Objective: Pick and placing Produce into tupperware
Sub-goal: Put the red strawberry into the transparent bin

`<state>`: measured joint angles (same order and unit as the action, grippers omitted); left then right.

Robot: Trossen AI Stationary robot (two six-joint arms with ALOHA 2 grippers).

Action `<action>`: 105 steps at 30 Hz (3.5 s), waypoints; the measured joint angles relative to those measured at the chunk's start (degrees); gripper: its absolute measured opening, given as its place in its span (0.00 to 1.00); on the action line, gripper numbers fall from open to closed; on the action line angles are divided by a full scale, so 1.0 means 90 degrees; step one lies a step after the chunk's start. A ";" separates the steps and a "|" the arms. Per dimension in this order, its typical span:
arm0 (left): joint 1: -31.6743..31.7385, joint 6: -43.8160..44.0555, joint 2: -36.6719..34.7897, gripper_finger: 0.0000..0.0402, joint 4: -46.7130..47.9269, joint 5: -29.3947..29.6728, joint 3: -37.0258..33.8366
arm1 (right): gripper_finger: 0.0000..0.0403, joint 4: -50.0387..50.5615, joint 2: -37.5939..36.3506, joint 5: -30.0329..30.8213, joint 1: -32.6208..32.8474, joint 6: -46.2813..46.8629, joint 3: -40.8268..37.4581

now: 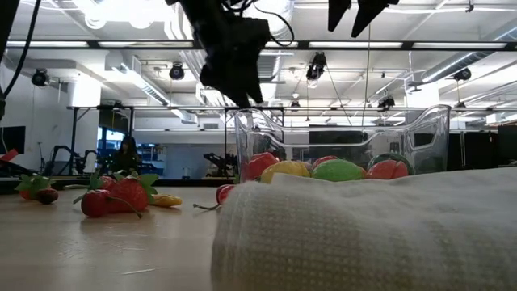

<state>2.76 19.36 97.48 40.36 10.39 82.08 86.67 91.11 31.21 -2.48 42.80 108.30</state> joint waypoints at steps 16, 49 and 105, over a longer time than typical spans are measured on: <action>0.0836 -0.2208 -0.0068 0.59 0.0887 0.0977 -0.0588 | 0.82 -0.0002 -0.0036 0.0042 -0.0005 -0.0039 0.0002; 0.2306 0.3721 0.0701 0.59 -0.1331 -0.1482 -0.1423 | 0.82 -0.0019 -0.0029 0.0095 -0.0005 0.0359 0.0002; 0.1978 0.3911 0.1225 0.44 -0.2131 -0.0921 -0.1622 | 0.82 0.0001 -0.0029 0.0088 0.0000 0.0344 -0.0309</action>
<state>20.56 54.55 108.51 21.18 2.11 67.49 86.67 90.85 32.01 -2.48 45.89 105.51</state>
